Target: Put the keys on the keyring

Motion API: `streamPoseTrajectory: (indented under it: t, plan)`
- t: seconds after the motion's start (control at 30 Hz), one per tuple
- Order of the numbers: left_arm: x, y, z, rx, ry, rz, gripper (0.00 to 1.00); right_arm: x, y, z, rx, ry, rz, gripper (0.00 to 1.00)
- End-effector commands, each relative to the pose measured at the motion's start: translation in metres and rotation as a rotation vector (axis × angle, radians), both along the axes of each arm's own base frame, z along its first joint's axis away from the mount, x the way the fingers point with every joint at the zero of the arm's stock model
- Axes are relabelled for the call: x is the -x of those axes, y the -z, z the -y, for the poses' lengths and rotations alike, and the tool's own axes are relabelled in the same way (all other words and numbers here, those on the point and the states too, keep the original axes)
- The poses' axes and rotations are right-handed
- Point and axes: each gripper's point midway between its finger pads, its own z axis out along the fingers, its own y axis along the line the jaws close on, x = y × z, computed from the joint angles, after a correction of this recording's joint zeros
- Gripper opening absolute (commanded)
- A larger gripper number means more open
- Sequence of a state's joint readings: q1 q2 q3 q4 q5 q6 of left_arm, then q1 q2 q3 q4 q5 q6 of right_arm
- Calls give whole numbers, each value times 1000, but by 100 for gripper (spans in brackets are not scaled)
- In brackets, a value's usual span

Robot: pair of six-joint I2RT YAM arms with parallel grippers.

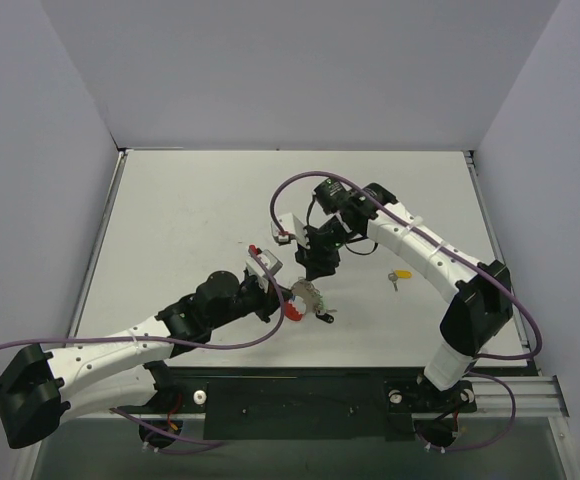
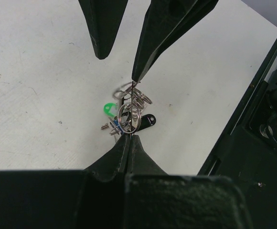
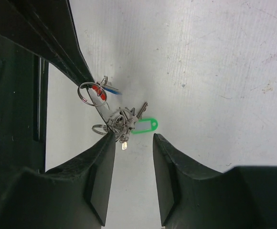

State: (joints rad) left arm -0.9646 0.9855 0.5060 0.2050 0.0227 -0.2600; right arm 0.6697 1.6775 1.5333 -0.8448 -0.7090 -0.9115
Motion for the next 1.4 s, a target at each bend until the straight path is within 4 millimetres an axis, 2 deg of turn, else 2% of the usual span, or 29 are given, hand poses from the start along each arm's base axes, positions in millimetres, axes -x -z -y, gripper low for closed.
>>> streamPoseTrajectory:
  t: [0.0, 0.23, 0.37, 0.6, 0.93, 1.1, 1.27, 1.37]
  plan:
    - [-11, -42, 6, 105, -28, 50, 0, 9, 6, -1, 17, -20, -14, 31]
    - [-12, -38, 2, 94, -40, 39, 0, 26, -1, 3, -3, -104, -42, 30]
    - [-13, -40, 2, 101, -42, 40, 0, 33, -3, 3, -12, -138, -60, 34]
    - [-11, -43, 4, 115, -33, 37, 0, 16, 2, -6, -1, -72, -45, 33]
    - [-11, -41, 5, 115, -33, 24, 0, -1, 1, -9, 20, -11, 7, 20]
    - [-11, -37, 4, 108, -32, 17, 0, -4, -10, -6, 5, 1, 35, 18]
    - [-12, -40, 5, 122, -34, 16, 0, 2, -5, -11, 2, -19, 9, 15]
    - [-12, -37, 4, 124, -39, 6, 0, 3, -9, -14, -9, -27, 13, 13]
